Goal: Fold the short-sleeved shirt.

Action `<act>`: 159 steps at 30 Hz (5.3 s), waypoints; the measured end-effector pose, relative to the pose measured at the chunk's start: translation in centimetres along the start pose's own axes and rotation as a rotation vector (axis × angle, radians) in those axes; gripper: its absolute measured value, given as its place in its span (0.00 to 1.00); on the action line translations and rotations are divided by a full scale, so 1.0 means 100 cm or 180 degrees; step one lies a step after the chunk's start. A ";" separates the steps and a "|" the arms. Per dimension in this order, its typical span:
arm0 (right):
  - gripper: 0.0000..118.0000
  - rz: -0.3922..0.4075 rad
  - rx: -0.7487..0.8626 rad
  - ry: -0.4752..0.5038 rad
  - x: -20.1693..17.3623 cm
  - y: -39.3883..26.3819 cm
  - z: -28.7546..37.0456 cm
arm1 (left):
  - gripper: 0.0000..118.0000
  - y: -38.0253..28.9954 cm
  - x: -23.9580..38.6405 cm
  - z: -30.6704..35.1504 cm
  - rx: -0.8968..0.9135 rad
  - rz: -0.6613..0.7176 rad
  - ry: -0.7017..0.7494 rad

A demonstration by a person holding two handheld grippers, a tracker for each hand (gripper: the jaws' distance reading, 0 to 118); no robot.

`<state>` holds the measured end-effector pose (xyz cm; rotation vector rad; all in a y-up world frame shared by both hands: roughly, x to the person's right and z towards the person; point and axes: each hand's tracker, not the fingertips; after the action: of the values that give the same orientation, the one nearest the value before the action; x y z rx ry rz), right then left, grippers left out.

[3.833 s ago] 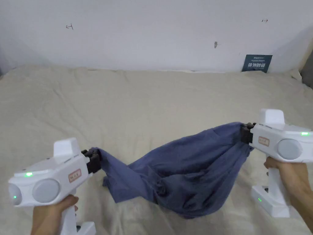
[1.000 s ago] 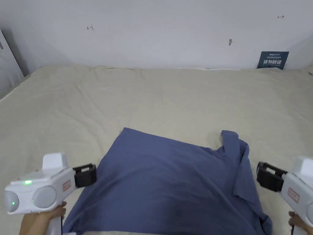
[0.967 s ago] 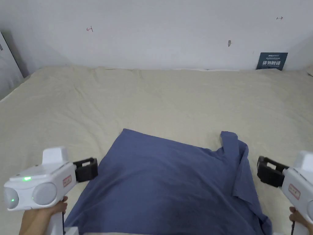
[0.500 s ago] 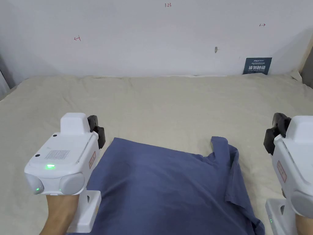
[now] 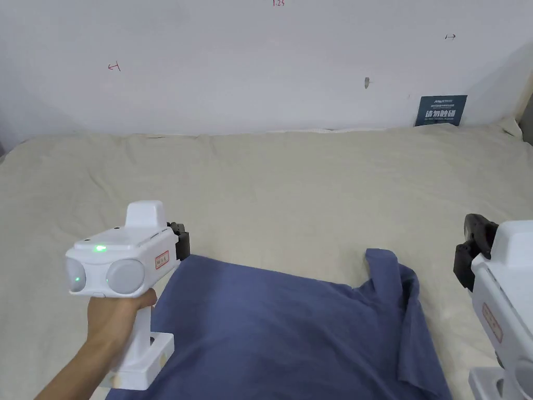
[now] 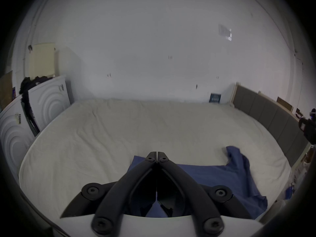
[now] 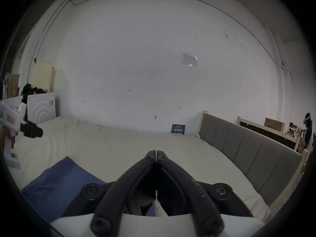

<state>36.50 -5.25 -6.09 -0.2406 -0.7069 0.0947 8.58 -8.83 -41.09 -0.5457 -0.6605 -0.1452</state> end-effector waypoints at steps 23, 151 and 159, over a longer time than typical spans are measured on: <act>0.02 0.0044 -0.0830 -0.0042 -0.007 -0.074 -0.128 | 0.58 -0.050 -0.051 -0.247 -0.1422 0.0022 0.0249; 0.96 -0.0432 -0.2058 0.0590 -0.004 -0.180 0.060 | 1.00 -0.244 -0.100 0.125 -0.0967 0.0796 0.1027; 0.95 -0.0284 -0.0625 0.0528 -0.019 -0.043 0.082 | 0.97 -0.136 -0.067 0.175 0.0274 0.0720 0.0858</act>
<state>29.70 -8.20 -0.21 -0.3996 -0.5609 -0.0797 -10.18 -11.47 -27.83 -0.5032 -0.3380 0.0225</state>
